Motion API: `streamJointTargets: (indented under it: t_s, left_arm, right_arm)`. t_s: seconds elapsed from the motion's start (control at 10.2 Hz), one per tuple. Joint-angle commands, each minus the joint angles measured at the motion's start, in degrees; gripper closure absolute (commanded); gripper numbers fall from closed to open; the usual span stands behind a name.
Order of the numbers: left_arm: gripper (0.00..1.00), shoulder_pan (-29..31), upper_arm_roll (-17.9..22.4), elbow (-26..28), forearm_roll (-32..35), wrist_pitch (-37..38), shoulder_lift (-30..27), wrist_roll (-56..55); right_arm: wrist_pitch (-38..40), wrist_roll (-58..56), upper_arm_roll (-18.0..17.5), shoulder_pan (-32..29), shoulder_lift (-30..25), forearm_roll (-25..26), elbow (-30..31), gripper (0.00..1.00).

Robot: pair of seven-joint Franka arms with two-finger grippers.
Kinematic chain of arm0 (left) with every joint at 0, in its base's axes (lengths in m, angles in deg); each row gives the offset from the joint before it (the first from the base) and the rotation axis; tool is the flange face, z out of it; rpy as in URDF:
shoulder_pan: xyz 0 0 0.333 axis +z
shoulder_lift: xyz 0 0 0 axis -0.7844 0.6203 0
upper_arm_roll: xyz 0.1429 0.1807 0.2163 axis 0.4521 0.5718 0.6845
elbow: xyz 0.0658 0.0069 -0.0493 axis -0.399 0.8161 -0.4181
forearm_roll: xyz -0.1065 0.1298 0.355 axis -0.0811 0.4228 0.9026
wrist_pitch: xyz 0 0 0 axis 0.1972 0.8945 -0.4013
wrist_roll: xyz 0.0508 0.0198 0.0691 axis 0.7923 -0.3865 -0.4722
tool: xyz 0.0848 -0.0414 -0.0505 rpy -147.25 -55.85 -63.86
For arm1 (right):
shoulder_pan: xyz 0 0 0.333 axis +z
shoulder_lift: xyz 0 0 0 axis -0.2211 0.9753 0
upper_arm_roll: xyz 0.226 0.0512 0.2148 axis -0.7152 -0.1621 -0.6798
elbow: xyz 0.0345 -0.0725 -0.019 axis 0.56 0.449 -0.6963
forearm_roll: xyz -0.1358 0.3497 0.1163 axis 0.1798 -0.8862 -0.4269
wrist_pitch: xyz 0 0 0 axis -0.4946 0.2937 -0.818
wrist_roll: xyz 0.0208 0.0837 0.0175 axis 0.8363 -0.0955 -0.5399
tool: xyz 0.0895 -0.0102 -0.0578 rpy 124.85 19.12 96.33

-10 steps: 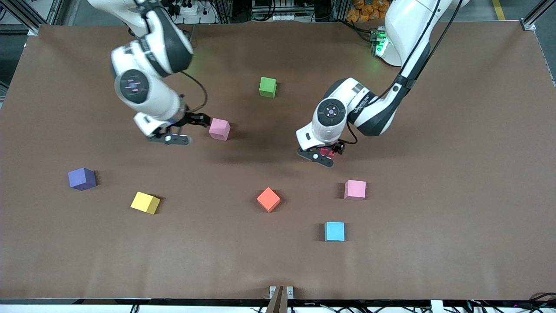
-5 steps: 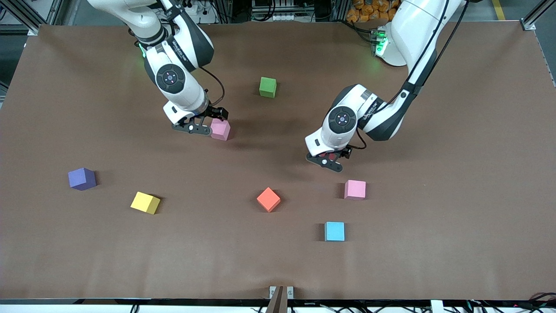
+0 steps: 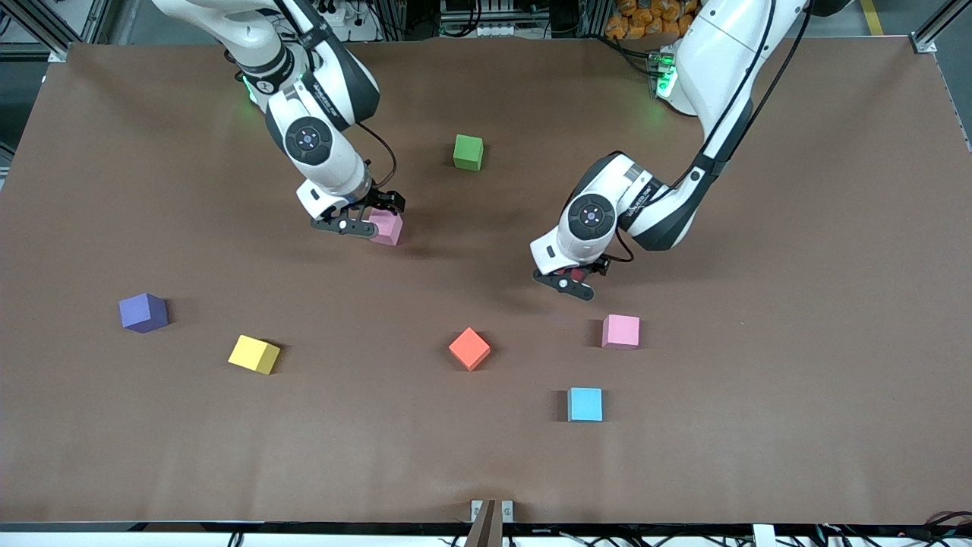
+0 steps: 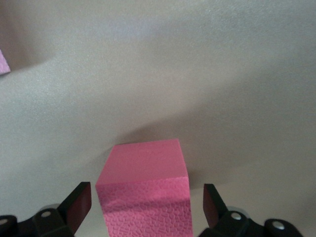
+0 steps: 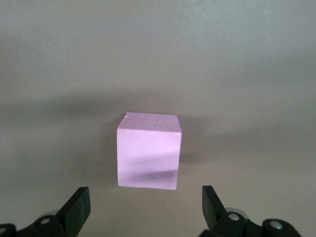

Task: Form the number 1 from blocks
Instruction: 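Close the left gripper on the red cube while the right gripper grasps the pink cube, then carry the red cube beside the green cube with the left gripper and release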

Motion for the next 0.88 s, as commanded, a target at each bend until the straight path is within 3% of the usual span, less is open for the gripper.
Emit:
streamJointTargets:
  t_s: [0.0, 0.1, 0.2, 0.29, 0.39, 0.78]
  left_arm:
    - [0.00, 0.47, -0.27, -0.05, 1.43, -0.76, 0.72, -3.29]
    - [0.07, 0.47, -0.27, -0.05, 1.43, -0.76, 0.81, -3.38]
    - [0.60, 0.56, -0.27, 0.21, 1.43, -0.76, 0.81, -4.43]
    - [0.94, 0.38, -0.27, 0.39, 1.43, -0.67, 0.89, -6.26]
    - [1.00, 0.56, -0.27, 0.39, 1.43, -0.58, 1.24, -6.98]
    - [1.00, -0.58, -0.62, 0.12, 1.52, -0.49, 0.28, -16.73]
  right_arm:
    - [-3.11, 0.51, -0.05, 1.24, 2.24, 2.10, 0.34, 0.00]
    - [-3.37, 0.51, -0.05, 1.24, 2.95, 3.68, 0.34, 0.00]
    - [-4.16, 0.51, 0.04, 1.24, 3.56, 4.30, 0.34, 0.00]
    - [-4.34, 0.51, 0.04, 1.24, 4.00, 4.74, 0.25, 0.00]
    - [-4.69, 0.51, 0.04, 1.24, 4.36, 5.97, 0.25, 0.00]
    - [-7.94, 0.51, 0.22, 1.16, 7.16, 8.53, 0.25, 0.01]
